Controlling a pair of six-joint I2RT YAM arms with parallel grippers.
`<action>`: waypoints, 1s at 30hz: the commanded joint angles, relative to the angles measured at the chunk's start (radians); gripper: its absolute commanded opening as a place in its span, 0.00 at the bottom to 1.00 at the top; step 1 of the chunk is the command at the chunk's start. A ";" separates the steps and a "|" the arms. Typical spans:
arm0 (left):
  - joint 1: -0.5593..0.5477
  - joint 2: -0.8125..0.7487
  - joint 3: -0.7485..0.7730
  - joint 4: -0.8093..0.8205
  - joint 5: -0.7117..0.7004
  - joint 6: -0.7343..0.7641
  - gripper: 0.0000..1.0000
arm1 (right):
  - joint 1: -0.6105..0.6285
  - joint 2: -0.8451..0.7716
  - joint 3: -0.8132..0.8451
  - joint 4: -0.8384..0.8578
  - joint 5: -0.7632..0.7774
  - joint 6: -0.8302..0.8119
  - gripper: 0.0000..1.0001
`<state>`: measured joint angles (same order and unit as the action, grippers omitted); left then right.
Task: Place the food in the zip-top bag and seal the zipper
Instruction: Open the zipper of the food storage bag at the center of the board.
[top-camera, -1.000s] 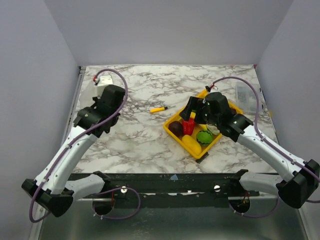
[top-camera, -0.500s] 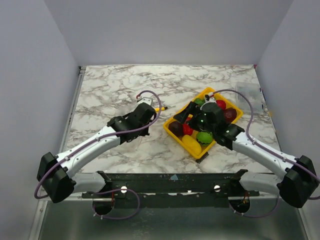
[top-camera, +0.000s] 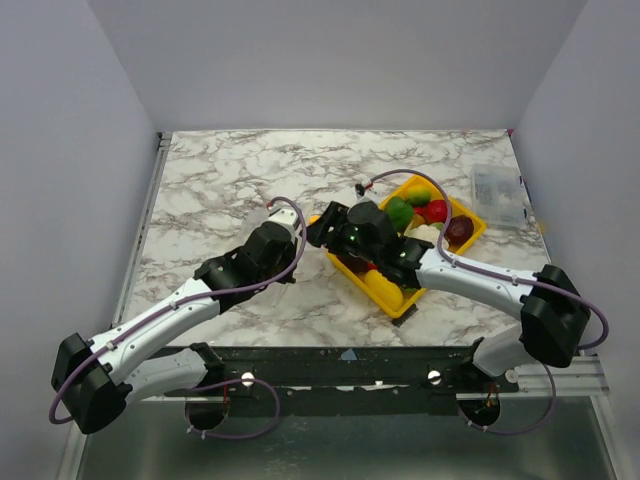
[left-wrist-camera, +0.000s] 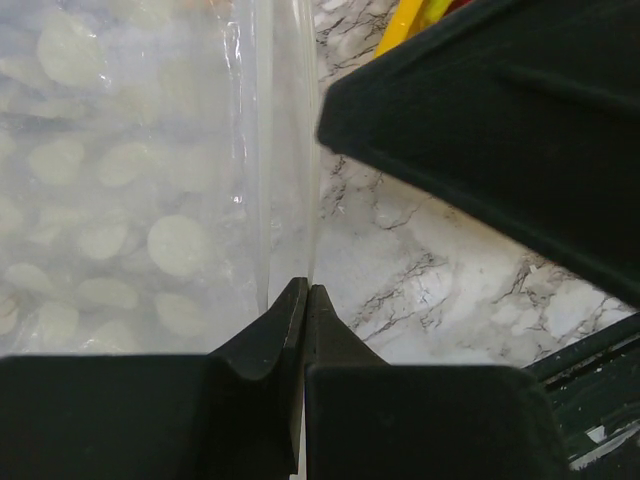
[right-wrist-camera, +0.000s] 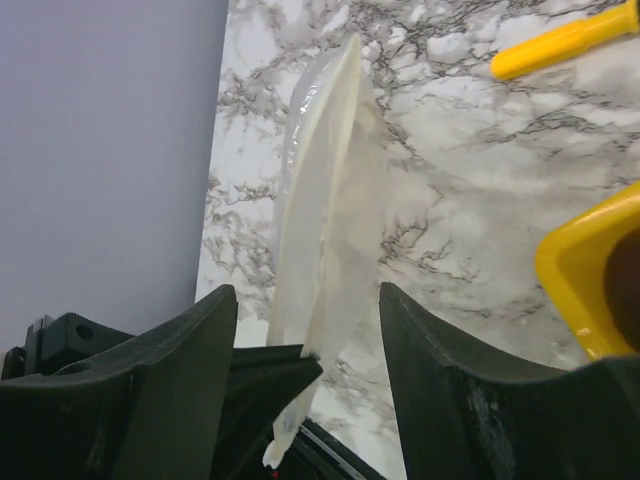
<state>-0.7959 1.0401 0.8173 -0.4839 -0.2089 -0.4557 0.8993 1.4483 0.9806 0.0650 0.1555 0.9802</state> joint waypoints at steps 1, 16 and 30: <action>-0.003 -0.030 -0.022 0.076 0.048 0.010 0.00 | 0.043 0.065 0.048 0.027 0.101 0.023 0.57; -0.004 -0.034 -0.020 0.068 0.071 -0.006 0.00 | 0.079 0.116 0.061 0.007 0.172 0.045 0.29; -0.002 -0.031 -0.009 0.037 0.075 -0.017 0.00 | 0.081 0.118 0.049 0.037 0.156 0.054 0.01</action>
<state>-0.7959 1.0225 0.8017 -0.4438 -0.1558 -0.4606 0.9737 1.5768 1.0294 0.0765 0.2901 1.0214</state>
